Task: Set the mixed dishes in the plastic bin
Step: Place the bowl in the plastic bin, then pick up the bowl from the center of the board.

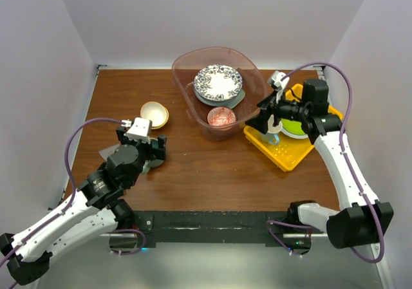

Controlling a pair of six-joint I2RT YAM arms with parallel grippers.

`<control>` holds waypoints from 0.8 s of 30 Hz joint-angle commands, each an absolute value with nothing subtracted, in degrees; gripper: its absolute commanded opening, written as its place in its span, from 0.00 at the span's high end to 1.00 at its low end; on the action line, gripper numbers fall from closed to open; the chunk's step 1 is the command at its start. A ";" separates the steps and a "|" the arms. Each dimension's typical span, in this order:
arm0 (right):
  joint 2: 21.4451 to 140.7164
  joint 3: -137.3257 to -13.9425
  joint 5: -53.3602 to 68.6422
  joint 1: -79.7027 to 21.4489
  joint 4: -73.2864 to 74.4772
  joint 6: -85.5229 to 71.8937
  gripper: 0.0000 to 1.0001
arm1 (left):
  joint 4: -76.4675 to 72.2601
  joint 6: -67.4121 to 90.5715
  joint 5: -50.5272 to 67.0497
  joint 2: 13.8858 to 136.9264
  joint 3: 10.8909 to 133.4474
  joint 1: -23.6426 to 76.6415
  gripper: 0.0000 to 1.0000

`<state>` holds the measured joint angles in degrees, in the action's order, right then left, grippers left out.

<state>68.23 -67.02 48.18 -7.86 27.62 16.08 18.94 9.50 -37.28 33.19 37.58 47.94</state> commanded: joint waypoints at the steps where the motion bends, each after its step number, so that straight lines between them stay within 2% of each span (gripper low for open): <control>1: 64.69 -61.88 58.00 -5.45 16.89 11.43 0.02 | 17.31 14.23 -34.90 32.52 37.27 47.55 0.00; 10: 65.48 -59.24 61.26 -2.81 15.38 10.11 0.02 | 22.31 24.42 -31.73 30.59 37.97 47.55 0.00; 24: 66.44 -59.15 61.70 -2.81 15.73 10.37 0.02 | 29.35 32.08 -31.20 30.50 39.29 47.55 0.00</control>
